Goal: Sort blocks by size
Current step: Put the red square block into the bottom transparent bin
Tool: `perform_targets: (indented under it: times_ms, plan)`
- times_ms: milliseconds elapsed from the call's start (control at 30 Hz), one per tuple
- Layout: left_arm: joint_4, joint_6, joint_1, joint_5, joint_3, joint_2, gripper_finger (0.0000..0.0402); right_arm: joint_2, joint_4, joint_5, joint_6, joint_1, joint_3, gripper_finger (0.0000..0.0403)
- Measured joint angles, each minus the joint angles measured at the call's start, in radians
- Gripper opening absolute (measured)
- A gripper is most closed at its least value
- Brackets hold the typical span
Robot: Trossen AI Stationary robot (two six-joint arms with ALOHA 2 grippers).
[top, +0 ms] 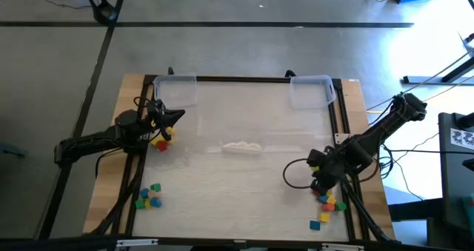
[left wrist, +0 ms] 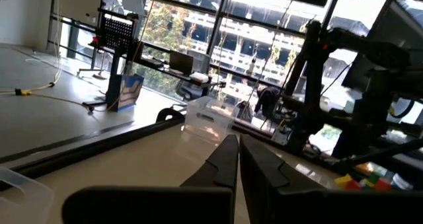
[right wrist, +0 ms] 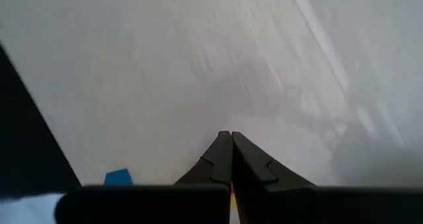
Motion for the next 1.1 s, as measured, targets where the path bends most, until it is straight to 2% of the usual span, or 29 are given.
perform_targets:
  times_ms: [167,300,433,600,733,1100]
  plan:
    - [0.007,0.017,0.000,0.000,0.000,0.000,0.0005,0.018,0.051,-0.069,0.176,0.056,-0.065,0.0034]
    - [0.014,0.027,0.000,0.000,0.000,0.000,0.0005,0.038,0.137,-0.086,0.239,0.093,-0.099,0.0099]
    - [0.016,0.024,0.000,0.000,0.000,0.000,0.0005,0.089,0.160,-0.164,0.260,0.096,-0.104,0.0173]
    - [0.015,0.007,0.000,0.000,0.000,0.000,0.0005,0.179,0.160,-0.199,0.254,0.096,-0.104,0.0236]
    - [0.016,0.006,0.000,0.000,0.000,0.000,0.0005,0.243,0.157,-0.200,0.227,0.096,-0.104,0.0257]
    - [0.016,0.001,0.000,0.000,0.000,0.000,0.0005,0.332,0.160,-0.178,0.173,0.096,-0.105,0.0259]
